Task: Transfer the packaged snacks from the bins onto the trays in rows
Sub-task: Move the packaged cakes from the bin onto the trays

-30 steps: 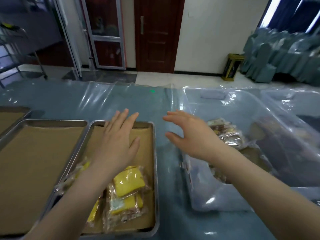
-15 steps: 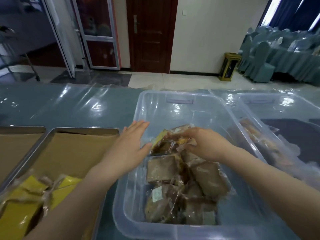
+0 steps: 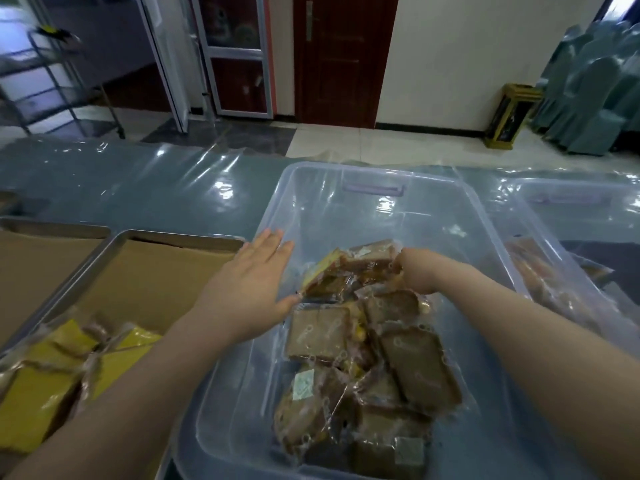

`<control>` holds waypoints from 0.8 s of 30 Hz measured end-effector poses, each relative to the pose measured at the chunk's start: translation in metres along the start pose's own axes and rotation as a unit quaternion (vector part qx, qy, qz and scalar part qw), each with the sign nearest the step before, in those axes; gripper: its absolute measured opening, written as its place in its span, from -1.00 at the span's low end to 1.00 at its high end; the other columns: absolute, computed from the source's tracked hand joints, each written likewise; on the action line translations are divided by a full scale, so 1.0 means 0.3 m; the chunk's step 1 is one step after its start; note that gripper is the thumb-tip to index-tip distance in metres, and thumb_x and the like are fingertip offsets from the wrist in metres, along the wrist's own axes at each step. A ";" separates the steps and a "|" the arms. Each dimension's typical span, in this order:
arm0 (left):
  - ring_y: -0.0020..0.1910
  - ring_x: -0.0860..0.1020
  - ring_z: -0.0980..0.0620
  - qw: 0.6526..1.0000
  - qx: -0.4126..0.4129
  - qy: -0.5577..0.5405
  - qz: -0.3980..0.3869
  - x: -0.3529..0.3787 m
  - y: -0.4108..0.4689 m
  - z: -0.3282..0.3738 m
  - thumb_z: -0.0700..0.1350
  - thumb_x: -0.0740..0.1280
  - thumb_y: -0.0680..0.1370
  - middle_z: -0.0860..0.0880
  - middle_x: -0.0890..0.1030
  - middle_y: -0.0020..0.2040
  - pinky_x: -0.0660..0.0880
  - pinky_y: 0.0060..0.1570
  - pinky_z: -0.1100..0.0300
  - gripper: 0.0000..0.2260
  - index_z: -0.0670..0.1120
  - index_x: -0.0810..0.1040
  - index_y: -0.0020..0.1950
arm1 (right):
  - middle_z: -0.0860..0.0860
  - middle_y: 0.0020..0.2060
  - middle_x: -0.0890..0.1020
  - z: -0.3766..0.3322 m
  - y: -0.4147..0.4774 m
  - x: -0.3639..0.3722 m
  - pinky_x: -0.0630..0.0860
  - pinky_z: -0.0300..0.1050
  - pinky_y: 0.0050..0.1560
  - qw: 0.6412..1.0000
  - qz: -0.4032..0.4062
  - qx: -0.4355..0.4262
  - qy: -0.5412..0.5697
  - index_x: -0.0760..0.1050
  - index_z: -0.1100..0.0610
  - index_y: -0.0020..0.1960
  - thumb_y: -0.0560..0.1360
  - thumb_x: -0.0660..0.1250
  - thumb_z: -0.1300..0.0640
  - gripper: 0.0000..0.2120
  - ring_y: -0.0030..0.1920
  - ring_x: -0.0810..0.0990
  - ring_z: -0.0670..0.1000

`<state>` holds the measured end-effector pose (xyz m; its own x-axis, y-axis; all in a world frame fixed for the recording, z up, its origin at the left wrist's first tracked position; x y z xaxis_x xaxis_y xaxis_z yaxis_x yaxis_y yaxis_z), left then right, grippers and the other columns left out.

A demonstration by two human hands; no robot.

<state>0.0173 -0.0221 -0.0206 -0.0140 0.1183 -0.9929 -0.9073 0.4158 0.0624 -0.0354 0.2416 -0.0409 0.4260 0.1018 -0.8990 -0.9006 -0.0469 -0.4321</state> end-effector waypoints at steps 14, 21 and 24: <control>0.26 0.34 -0.11 0.992 -0.012 0.103 -0.077 0.003 0.205 0.218 0.11 0.22 0.54 -0.13 0.42 0.25 0.26 -0.06 0.10 -0.57 -0.11 0.34 0.30 | 0.09 0.03 0.61 0.027 -0.034 -0.003 0.51 -0.04 0.01 0.998 -0.005 -0.018 0.055 0.57 0.18 0.12 0.48 0.34 -0.10 -0.61 -0.04 0.56 0.09; 0.38 0.28 -0.15 0.972 -0.022 0.006 -0.233 0.252 0.382 0.206 0.03 0.21 0.57 -0.18 0.26 0.44 0.28 0.28 0.06 -0.53 -0.05 0.27 0.46 | 0.09 -0.19 0.45 0.032 -0.011 0.023 0.44 -0.05 -0.11 0.997 0.000 0.000 0.076 0.38 0.18 -0.23 0.48 0.34 -0.14 -0.61 -0.20 0.42 0.10; 0.39 0.28 -0.18 0.963 -0.044 0.009 -0.266 0.336 0.370 0.169 0.02 0.19 0.56 -0.14 0.14 0.50 0.29 0.33 0.03 -0.48 -0.01 0.17 0.50 | 0.10 -0.22 0.50 0.061 -0.001 0.016 0.49 -0.06 -0.14 0.997 0.007 0.031 0.072 0.37 0.15 -0.30 0.48 0.35 0.10 -0.76 -0.26 0.46 0.12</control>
<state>-0.0636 0.0817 -0.1086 0.4564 -0.1058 -0.8835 -0.8202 0.3350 -0.4638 -0.0348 0.2604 -0.0438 0.4173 -0.0421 -0.9078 -0.9083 0.0140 -0.4182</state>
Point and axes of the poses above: each hand's wrist, its own y-axis towards the middle knuckle, its own x-axis out of the palm, z = x × y, the point moved 2 cm from there along y, towards the middle knuckle
